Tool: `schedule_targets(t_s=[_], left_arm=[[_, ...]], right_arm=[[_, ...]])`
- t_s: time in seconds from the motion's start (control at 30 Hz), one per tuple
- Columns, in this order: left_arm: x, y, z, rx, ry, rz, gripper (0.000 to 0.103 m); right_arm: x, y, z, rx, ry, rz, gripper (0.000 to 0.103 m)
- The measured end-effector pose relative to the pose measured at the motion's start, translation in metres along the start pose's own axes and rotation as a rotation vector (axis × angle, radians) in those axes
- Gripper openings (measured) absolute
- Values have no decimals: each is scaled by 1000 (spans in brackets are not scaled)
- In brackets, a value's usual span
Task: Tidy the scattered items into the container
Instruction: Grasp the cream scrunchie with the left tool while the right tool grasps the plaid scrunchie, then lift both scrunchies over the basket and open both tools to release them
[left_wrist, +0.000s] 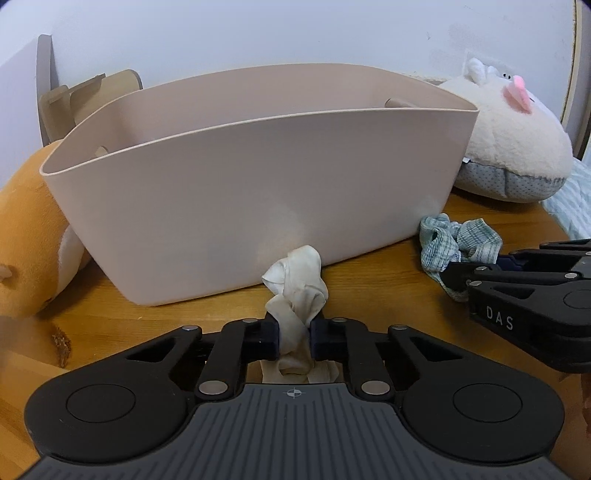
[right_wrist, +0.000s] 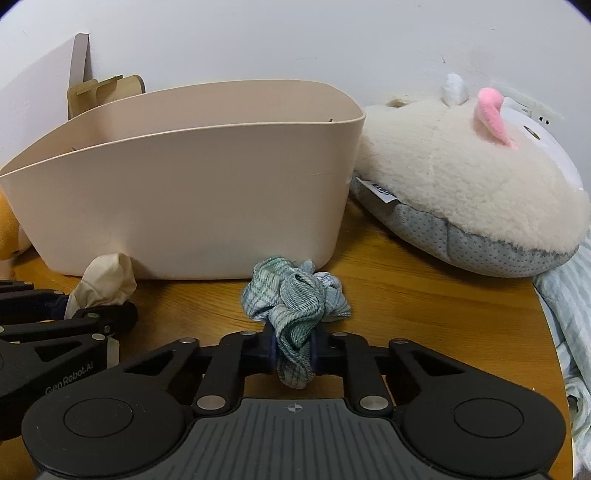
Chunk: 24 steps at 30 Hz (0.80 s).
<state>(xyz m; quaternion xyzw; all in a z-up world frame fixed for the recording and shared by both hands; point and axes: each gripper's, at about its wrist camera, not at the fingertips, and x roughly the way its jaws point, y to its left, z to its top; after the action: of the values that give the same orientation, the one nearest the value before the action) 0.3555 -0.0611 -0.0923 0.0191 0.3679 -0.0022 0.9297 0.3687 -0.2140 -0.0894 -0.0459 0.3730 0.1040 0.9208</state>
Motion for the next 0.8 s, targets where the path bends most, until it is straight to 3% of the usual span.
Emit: schedule_targets(t_s=[0.4,0.8], left_arm=[[-49,2,1,13,-66,-27,14],[-98,19,9,12,-150,-20,14]], right_arm=[[-48,-4,-3,8,-66,11,13],[-108,-1,11,4,-186,9,13]])
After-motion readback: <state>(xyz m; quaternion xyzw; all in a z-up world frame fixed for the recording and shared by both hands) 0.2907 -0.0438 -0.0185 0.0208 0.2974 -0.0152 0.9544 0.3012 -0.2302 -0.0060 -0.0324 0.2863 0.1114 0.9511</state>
